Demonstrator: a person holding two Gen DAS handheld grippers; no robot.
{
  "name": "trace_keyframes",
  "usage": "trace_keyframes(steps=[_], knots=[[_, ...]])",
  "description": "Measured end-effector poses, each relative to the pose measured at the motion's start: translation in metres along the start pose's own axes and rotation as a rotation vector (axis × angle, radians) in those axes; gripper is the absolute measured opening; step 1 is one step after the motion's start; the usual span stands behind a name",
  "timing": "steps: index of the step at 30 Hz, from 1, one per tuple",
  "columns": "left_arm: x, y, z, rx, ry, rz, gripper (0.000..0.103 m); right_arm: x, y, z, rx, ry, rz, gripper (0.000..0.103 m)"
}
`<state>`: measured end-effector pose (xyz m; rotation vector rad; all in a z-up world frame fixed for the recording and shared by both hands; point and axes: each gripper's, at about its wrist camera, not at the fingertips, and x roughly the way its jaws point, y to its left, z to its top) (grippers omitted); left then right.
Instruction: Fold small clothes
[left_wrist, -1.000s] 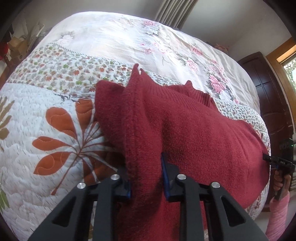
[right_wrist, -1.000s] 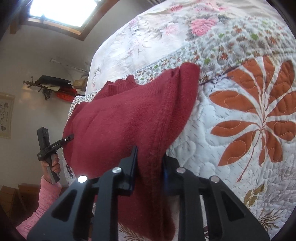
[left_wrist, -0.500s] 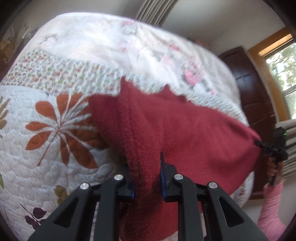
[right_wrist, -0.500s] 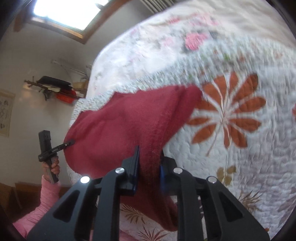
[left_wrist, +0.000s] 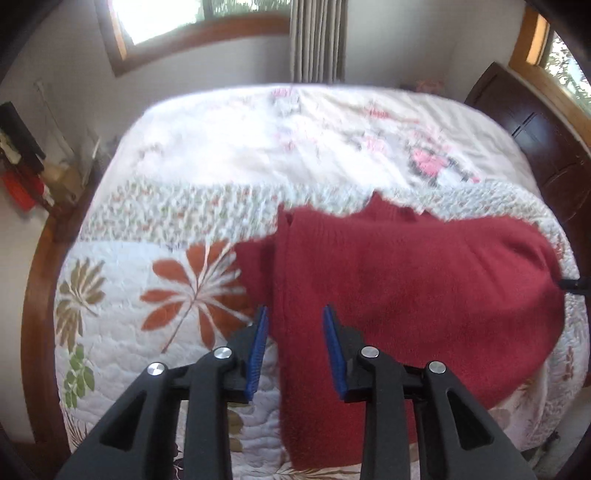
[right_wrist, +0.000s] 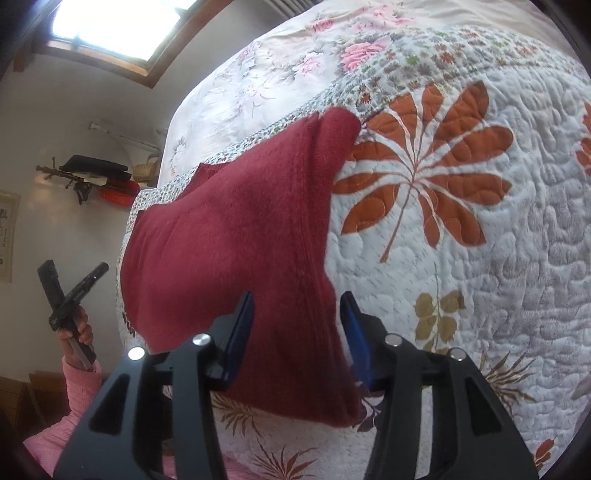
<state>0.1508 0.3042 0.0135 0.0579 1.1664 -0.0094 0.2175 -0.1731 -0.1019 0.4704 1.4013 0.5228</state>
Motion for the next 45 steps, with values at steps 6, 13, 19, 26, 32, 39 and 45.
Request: trace_keyframes(steps=[6,13,19,26,32,39,45], knots=[[0.016,-0.041,0.010,0.020,0.032,-0.209,0.036,0.024,-0.013,-0.010,0.053,0.055,0.087,0.042],[0.083,-0.049,-0.005,0.006,0.162,-0.160,0.036,0.016,-0.008,-0.015,0.076,0.048,0.107,0.013],[0.113,-0.026,-0.018,-0.082,0.201,-0.236,0.037,0.016,-0.013,-0.015,0.134,0.074,0.075,0.012],[0.088,-0.028,-0.015,-0.087,0.179,-0.217,0.038,-0.001,0.010,-0.016,0.142,0.044,0.042,0.010],[0.045,-0.024,-0.012,-0.069,0.088,-0.246,0.051,-0.029,0.077,-0.004,0.047,-0.014,0.067,0.010],[0.020,-0.009,-0.011,-0.067,0.043,-0.279,0.055,0.004,0.177,0.015,-0.149,0.051,0.081,0.010],[0.020,0.013,-0.018,-0.116,0.047,-0.277,0.055,0.075,0.229,0.015,-0.258,0.164,0.050,0.010]])
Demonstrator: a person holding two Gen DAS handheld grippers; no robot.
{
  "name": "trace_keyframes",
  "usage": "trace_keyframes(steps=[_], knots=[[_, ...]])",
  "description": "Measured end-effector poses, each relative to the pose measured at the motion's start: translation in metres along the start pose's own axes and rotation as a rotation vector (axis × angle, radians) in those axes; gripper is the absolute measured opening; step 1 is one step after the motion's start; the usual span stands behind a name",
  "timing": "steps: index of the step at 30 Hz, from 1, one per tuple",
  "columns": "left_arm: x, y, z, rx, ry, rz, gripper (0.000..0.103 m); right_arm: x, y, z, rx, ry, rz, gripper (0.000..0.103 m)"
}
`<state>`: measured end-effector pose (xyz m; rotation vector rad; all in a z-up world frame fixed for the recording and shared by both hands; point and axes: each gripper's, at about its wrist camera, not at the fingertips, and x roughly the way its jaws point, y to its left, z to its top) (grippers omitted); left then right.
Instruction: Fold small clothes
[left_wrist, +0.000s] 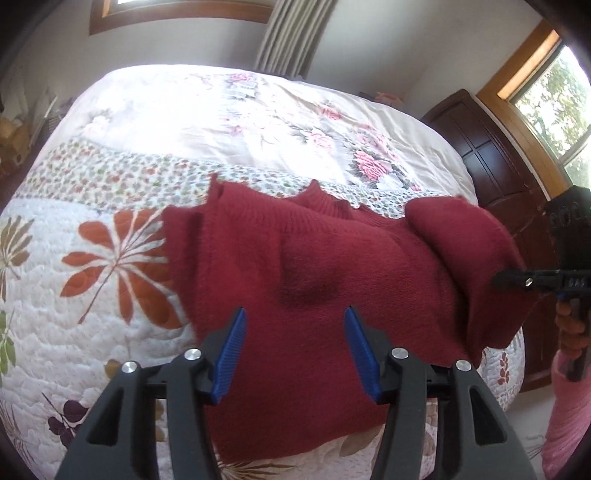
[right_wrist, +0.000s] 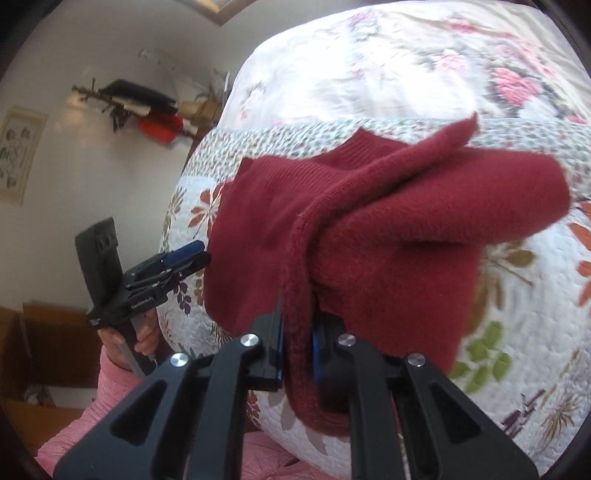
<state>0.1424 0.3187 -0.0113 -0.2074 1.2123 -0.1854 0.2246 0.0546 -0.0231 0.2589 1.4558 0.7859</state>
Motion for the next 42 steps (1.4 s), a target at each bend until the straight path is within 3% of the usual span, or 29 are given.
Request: trace_keyframes(steps=[6,9,10,11,14,16,18,19,23,27,31,34,38,42], knots=[[-0.003,0.023,-0.008,-0.056,0.004,0.003,0.055,0.064,0.020,0.003,-0.076,0.103,-0.076,0.012],[-0.002,0.027,-0.010,-0.067,0.007,0.005,0.055,0.072,0.021,0.004,-0.044,0.122,-0.037,0.031],[-0.002,0.027,-0.010,-0.068,0.008,0.000,0.055,0.068,0.022,0.002,-0.048,0.119,-0.009,0.043],[-0.001,0.027,-0.010,-0.069,0.011,-0.007,0.055,0.063,0.024,-0.001,-0.061,0.110,0.004,0.050],[0.001,0.020,-0.005,-0.056,0.015,-0.018,0.055,0.042,0.035,-0.006,-0.097,0.078,0.012,0.057],[0.004,0.011,-0.001,-0.050,0.019,-0.049,0.056,0.025,0.036,-0.009,-0.087,0.060,0.077,0.058],[0.007,0.003,0.002,-0.046,0.026,-0.090,0.056,0.011,0.034,-0.013,-0.056,0.062,0.195,0.058],[0.010,-0.004,0.004,-0.043,0.032,-0.113,0.056,0.006,0.033,-0.015,-0.048,0.056,0.207,0.056],[0.023,-0.026,0.012,-0.030,0.067,-0.186,0.062,-0.020,0.020,-0.023,-0.066,-0.018,0.059,0.054],[0.039,-0.044,0.014,-0.025,0.119,-0.232,0.064,-0.040,-0.024,-0.033,0.010,-0.059,-0.049,0.055],[0.052,-0.060,0.020,-0.050,0.156,-0.308,0.068,-0.050,-0.063,-0.048,0.096,-0.078,-0.026,0.055],[0.067,-0.067,0.024,-0.065,0.188,-0.310,0.068,-0.056,-0.087,-0.061,0.141,-0.094,-0.048,0.055],[0.086,-0.072,0.029,-0.128,0.235,-0.387,0.068,-0.058,-0.104,-0.074,0.160,-0.085,-0.076,0.055],[0.100,-0.084,0.038,-0.125,0.251,-0.367,0.067,-0.045,-0.118,-0.083,0.181,-0.067,-0.137,0.055]])
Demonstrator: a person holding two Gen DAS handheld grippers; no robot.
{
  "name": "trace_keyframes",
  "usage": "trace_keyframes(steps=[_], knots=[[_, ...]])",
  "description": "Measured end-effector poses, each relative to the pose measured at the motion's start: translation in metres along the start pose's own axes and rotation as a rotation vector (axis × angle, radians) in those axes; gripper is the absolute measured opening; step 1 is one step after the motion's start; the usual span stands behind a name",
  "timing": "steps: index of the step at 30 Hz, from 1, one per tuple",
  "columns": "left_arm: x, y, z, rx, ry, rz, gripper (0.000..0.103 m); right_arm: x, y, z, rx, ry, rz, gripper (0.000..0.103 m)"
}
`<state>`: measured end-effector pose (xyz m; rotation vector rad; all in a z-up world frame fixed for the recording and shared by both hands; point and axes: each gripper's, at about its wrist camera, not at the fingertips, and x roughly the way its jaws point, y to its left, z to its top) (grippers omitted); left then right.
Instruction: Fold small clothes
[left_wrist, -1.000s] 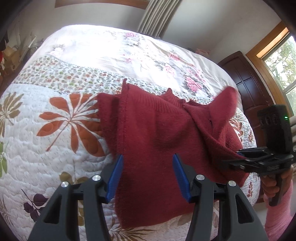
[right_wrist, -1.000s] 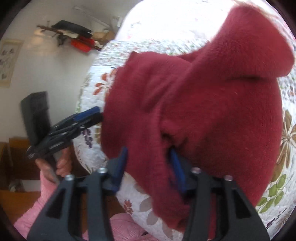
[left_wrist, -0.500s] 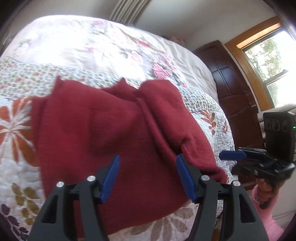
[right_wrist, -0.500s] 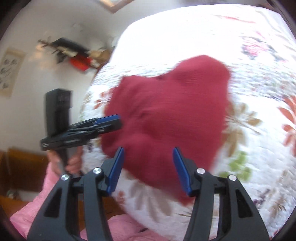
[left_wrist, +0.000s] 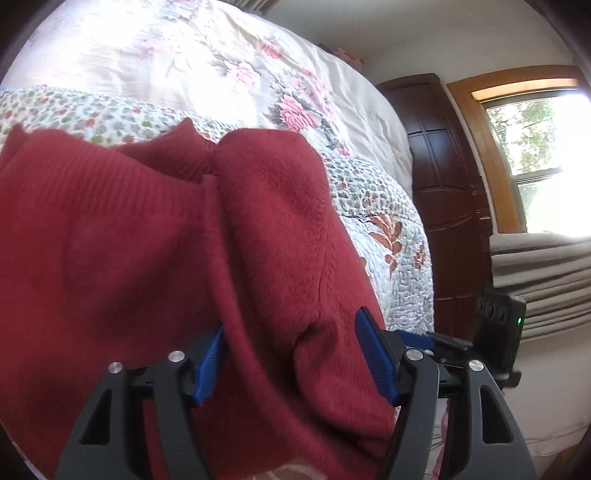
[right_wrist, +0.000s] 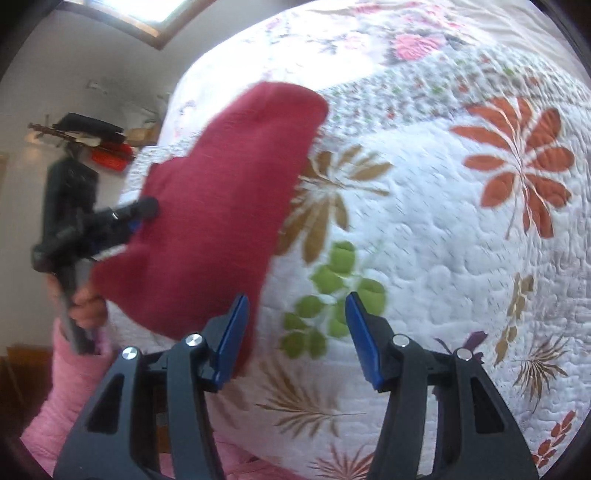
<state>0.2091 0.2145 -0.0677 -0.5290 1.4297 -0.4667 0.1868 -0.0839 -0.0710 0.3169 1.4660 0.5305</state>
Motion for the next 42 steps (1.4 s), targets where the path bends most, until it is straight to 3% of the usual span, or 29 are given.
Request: trace_keyframes(steps=[2,4,5,7,10,17,24,33,34,37,42], knots=[[0.006,-0.002,0.004,-0.001,0.005,0.021,0.064,0.006,-0.008,-0.003,0.016,0.013,0.014,0.055],[0.011,-0.004,0.007,-0.002,0.015,0.038,0.048,0.011,-0.013,-0.007,0.029,0.021,0.020,0.055],[0.013,-0.004,0.009,-0.008,0.016,0.054,0.046,0.012,-0.016,-0.008,0.036,0.023,0.020,0.055],[0.013,-0.005,0.010,-0.026,0.008,0.054,0.034,0.014,-0.023,-0.009,0.055,0.028,0.029,0.055],[0.004,-0.012,0.006,-0.007,-0.031,0.066,0.027,0.016,-0.030,-0.011,0.069,0.030,0.043,0.055],[-0.029,-0.034,-0.004,0.085,-0.113,0.065,0.025,0.017,-0.028,-0.011,0.070,0.030,0.046,0.058],[-0.085,-0.018,-0.016,0.099,-0.181,0.064,0.025,0.021,-0.022,-0.011,0.062,0.031,0.045,0.059],[-0.137,0.054,-0.033,0.002,-0.212,0.083,0.025,0.028,-0.001,-0.007,0.024,0.046,0.056,0.059],[-0.140,0.063,-0.034,-0.006,-0.211,0.082,0.025,0.029,0.004,-0.007,0.062,0.068,0.109,0.059],[-0.140,0.083,-0.037,-0.007,-0.216,0.122,0.025,0.029,0.018,-0.007,0.037,0.070,0.120,0.059],[-0.117,0.120,-0.044,-0.041,-0.145,0.165,0.026,0.035,0.035,-0.005,0.009,0.080,0.129,0.059]])
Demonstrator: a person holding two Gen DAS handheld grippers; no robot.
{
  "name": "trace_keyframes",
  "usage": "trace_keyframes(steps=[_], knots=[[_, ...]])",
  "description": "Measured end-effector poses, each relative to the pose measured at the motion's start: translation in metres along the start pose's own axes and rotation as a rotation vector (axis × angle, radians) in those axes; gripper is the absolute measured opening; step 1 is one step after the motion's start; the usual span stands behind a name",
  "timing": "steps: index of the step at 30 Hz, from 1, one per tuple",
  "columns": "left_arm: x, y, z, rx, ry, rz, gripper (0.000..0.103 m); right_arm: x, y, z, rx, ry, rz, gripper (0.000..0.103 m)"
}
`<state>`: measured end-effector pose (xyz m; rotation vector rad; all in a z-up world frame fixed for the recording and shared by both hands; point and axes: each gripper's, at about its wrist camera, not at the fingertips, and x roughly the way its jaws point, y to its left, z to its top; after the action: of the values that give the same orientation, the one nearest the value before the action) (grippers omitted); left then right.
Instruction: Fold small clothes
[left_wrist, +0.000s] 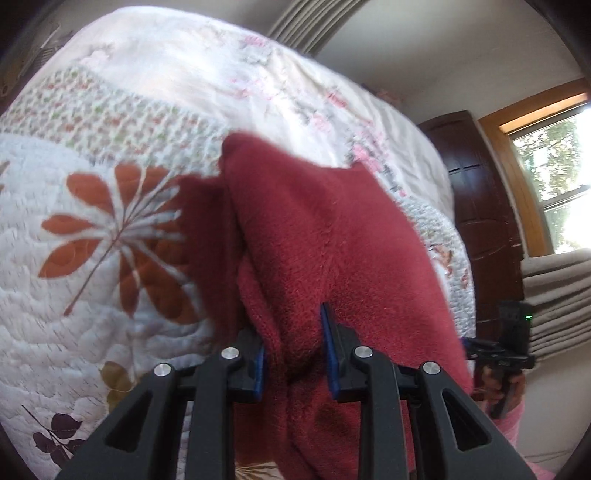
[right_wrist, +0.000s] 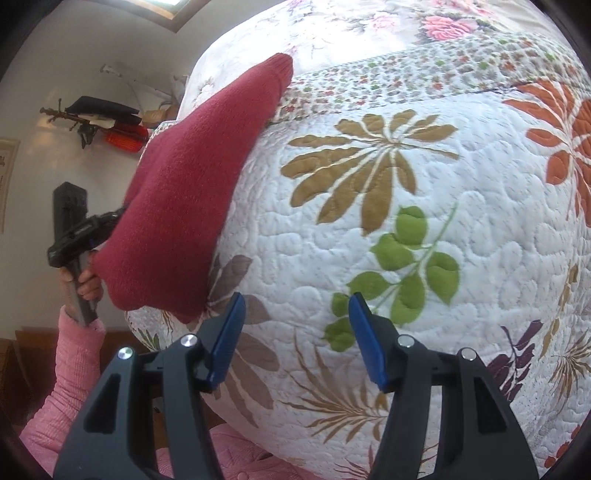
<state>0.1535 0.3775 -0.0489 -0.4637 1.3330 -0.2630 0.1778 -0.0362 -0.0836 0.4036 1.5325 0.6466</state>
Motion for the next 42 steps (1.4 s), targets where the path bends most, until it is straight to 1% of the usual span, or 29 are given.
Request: trace_keyframes(steps=[2,4,5,6,8,10,13,15,18,20,21,22,23,24,25,26,27,29,30,32,34,37,40,42], knots=[[0.010,0.010,-0.006,-0.024,0.020,-0.016,0.027,0.003,0.005,0.001,-0.009,0.008,0.000,0.059],[0.010,0.013,-0.010,-0.042,0.013,-0.058,0.030,0.008,0.011,0.001,-0.013,0.015,0.001,0.059],[0.005,0.012,-0.011,-0.049,0.006,-0.081,0.031,0.008,0.013,0.001,-0.014,0.017,0.003,0.059],[0.001,0.012,-0.013,-0.052,0.001,-0.088,0.033,0.009,0.016,0.001,-0.017,0.019,0.006,0.059],[-0.011,0.010,-0.018,-0.057,-0.011,-0.080,0.037,0.011,0.026,-0.001,-0.030,0.023,0.023,0.059],[-0.026,0.008,-0.028,-0.059,-0.023,-0.095,0.049,0.012,0.036,-0.003,-0.045,0.025,0.048,0.059],[-0.039,0.006,-0.045,-0.061,-0.019,-0.108,0.052,0.011,0.051,-0.003,-0.064,0.024,0.063,0.060],[-0.043,0.008,-0.054,-0.069,-0.008,-0.128,0.057,0.008,0.058,-0.002,-0.070,0.013,0.067,0.061],[-0.042,0.009,-0.064,-0.099,0.020,-0.166,0.057,0.007,0.067,0.001,-0.071,0.004,0.085,0.062],[-0.041,0.011,-0.071,-0.132,0.036,-0.233,0.057,0.009,0.071,0.002,-0.077,0.006,0.078,0.062],[-0.039,0.011,-0.072,-0.142,0.041,-0.254,0.060,0.010,0.072,0.002,-0.079,0.009,0.073,0.062],[-0.037,0.011,-0.072,-0.145,0.046,-0.259,0.061,0.012,0.073,0.002,-0.076,0.012,0.072,0.062],[-0.033,0.012,-0.071,-0.141,0.052,-0.245,0.062,0.013,0.074,0.001,-0.074,0.013,0.072,0.062],[-0.027,0.014,-0.070,-0.148,0.063,-0.232,0.061,0.014,0.075,0.001,-0.070,0.012,0.074,0.062],[-0.022,0.016,-0.070,-0.162,0.072,-0.237,0.058,0.015,0.076,0.002,-0.066,0.011,0.079,0.062],[-0.018,0.018,-0.068,-0.172,0.078,-0.245,0.044,0.016,0.076,0.002,-0.063,0.010,0.083,0.062],[-0.014,0.018,-0.068,-0.178,0.083,-0.248,0.026,0.017,0.076,0.002,-0.059,0.009,0.085,0.062],[-0.011,0.016,-0.070,-0.169,0.079,-0.239,0.009,0.018,0.075,0.002,-0.044,0.012,0.088,0.063],[-0.012,0.013,-0.069,-0.154,0.069,-0.217,0.007,0.018,0.074,0.003,-0.038,0.012,0.090,0.063],[-0.018,0.006,-0.069,-0.116,0.029,-0.144,0.006,0.019,0.073,0.005,-0.021,0.011,0.105,0.063],[-0.027,0.009,-0.068,-0.110,0.004,-0.108,0.006,0.023,0.071,0.007,0.009,0.015,0.131,0.063],[-0.035,0.020,-0.069,-0.114,-0.001,-0.073,0.006,0.035,0.071,0.011,0.034,0.035,0.154,0.063],[-0.034,0.025,-0.075,-0.096,0.014,-0.036,0.006,0.053,0.071,0.012,0.064,0.068,0.185,0.063],[-0.031,0.026,-0.078,-0.082,0.024,-0.015,0.006,0.063,0.073,0.011,0.065,0.086,0.204,0.050]])
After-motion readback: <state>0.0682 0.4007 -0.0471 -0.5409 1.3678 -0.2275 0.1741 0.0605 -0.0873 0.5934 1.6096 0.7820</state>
